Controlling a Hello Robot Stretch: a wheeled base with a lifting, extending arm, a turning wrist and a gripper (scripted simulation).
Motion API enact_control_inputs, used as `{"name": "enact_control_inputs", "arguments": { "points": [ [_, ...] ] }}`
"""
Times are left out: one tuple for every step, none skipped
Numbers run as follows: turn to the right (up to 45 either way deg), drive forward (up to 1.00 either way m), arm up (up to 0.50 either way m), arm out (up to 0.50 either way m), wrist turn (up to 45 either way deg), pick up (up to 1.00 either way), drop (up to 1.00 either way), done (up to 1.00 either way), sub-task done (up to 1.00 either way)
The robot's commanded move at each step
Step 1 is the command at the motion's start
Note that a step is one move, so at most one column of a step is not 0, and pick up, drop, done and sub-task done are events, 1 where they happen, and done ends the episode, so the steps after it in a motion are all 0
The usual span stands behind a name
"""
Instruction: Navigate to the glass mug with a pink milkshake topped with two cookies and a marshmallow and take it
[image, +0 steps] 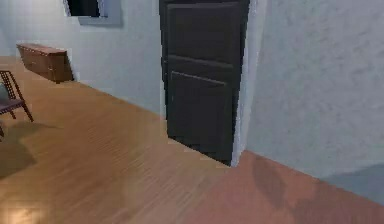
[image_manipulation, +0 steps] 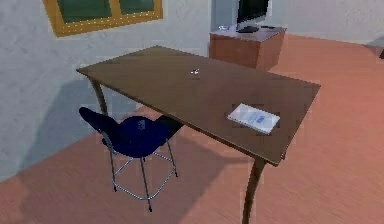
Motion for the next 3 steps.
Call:
{"name": "enact_control_inputs", "arguments": {
  "points": [
    [-30.0,0.0,0.0,0.0,0.0,0.0,0.0,0.0,0.0],
    [0.0,1.0,0.0,0.0,0.0,0.0,0.0,0.0,0.0],
    [-3.0,0.0,0.0,0.0,0.0,0.0,0.0,0.0,0.0]
  ]
}}
